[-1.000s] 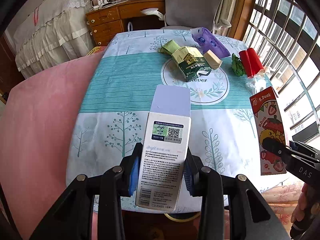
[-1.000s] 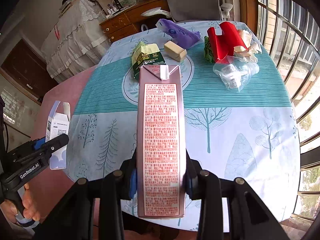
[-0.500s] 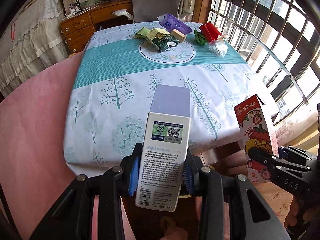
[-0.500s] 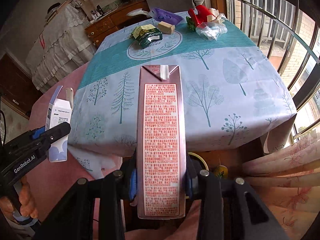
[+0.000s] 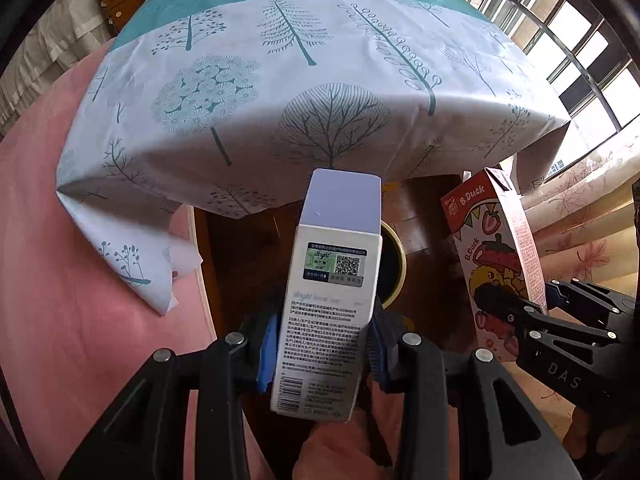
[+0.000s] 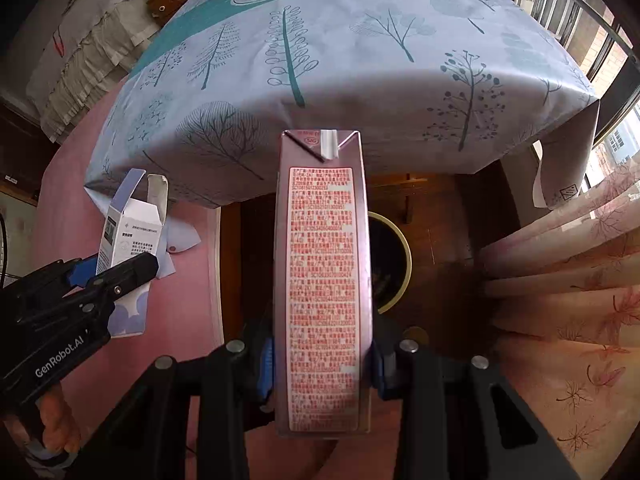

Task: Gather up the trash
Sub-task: 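Carry the white box and pink carton over the bin and release both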

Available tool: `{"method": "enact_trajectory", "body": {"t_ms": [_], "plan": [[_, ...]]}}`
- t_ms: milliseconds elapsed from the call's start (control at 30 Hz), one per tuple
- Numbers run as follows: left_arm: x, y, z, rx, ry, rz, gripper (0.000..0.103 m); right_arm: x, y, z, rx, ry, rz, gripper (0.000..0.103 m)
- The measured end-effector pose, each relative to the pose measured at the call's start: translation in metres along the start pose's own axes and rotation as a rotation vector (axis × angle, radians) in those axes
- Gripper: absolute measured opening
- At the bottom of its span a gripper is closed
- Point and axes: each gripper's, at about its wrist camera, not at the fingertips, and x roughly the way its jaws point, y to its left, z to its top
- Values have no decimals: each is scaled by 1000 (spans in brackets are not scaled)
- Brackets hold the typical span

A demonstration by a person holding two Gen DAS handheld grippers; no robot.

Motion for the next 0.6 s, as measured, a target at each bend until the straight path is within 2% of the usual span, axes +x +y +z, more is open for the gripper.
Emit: {"method": "enact_trajectory", "body": {"t_ms": [133, 300, 600], "plan": [[51, -2, -14, -33, 46, 15, 36, 61, -15, -14, 8, 82, 3, 37], [121, -2, -24, -88, 74, 12, 36, 137, -35, -18, 28, 142, -7, 37], [238, -6, -32, -161, 112, -5, 36, 247, -71, -10, 80, 186, 10, 37]]}}
